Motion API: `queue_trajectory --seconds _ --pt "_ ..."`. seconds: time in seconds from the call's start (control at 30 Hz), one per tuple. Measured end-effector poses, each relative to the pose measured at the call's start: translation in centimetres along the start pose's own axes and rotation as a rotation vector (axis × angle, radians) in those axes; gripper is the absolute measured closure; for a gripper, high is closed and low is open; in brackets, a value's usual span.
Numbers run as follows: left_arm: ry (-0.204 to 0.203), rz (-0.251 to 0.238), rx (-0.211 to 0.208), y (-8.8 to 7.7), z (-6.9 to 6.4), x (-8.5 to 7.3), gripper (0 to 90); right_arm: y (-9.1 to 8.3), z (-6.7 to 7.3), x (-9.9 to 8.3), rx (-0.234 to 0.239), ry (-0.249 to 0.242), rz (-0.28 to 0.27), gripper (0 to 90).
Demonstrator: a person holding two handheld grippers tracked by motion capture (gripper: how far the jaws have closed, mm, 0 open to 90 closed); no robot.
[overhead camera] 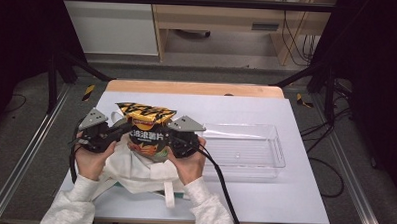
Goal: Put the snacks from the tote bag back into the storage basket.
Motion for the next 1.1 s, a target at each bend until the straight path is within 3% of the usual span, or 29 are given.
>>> queue_trajectory --seconds 0.13,0.37,0.6,1.1 --pt "-0.008 -0.025 -0.013 -0.9 -0.2 0.8 90.0 -0.5 0.3 1.1 0.015 0.000 -0.028 90.0" --pt "-0.023 -0.072 -0.021 -2.4 -0.5 2.0 90.0 -1.3 0.9 3.1 0.026 -0.040 -0.049 90.0" --pt "-0.024 -0.124 -0.033 -4.4 -1.3 3.6 90.0 -1.9 1.0 4.4 0.051 -0.032 -0.064 90.0" --pt "0.007 -0.158 -0.064 -5.2 -3.9 5.0 90.0 -4.6 0.3 6.0 0.076 -0.037 -0.099 90.0"
Point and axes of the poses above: each handheld gripper's, and its own axes: y roughly forward along the jaws, x roughly out of its top, z roughly to its left, the point moved 5 cm from there along y, roughly forward along the jaws, and after that the axes turned 6 degrees about -z, right-handed, at the moved point
